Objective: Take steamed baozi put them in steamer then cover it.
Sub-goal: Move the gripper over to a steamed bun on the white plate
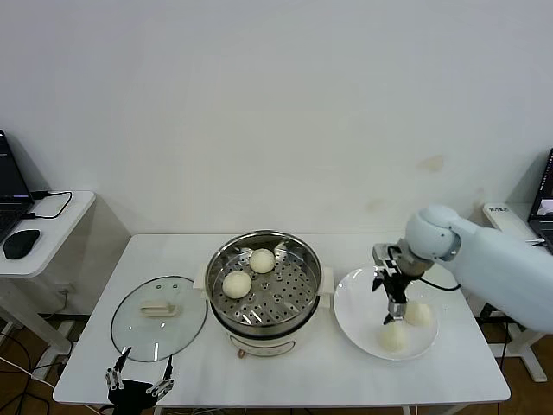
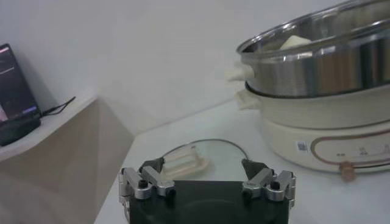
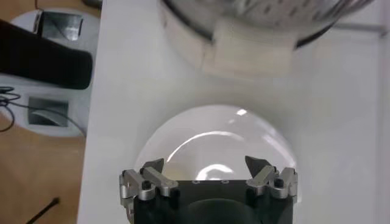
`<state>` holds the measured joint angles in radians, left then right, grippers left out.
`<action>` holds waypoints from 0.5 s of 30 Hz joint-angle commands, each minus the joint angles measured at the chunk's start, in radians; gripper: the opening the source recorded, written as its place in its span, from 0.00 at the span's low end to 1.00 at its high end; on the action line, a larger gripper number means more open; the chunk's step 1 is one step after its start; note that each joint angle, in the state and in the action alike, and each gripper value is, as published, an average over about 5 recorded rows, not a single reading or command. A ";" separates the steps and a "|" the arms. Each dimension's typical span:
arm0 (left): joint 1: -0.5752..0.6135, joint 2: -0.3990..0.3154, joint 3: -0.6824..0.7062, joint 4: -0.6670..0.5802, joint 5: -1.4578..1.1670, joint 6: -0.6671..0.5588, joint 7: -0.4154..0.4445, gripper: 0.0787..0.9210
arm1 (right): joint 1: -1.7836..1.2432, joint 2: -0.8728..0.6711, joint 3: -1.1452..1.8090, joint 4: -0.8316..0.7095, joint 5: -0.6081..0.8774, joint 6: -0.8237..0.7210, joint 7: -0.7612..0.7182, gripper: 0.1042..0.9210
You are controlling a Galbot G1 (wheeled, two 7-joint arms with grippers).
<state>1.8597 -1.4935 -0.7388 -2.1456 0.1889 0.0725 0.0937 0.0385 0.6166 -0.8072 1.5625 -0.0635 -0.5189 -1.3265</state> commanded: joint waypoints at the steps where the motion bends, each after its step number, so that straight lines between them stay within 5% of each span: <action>1: -0.001 0.001 -0.003 0.005 0.000 0.001 0.001 0.88 | -0.097 -0.031 0.008 -0.024 -0.032 0.003 -0.004 0.88; 15: -0.003 -0.003 0.000 0.024 0.006 0.001 0.001 0.88 | -0.139 0.007 0.021 -0.093 -0.066 0.010 0.007 0.88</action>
<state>1.8569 -1.4969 -0.7379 -2.1266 0.1937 0.0736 0.0943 -0.0677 0.6182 -0.7884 1.4973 -0.1110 -0.5113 -1.3194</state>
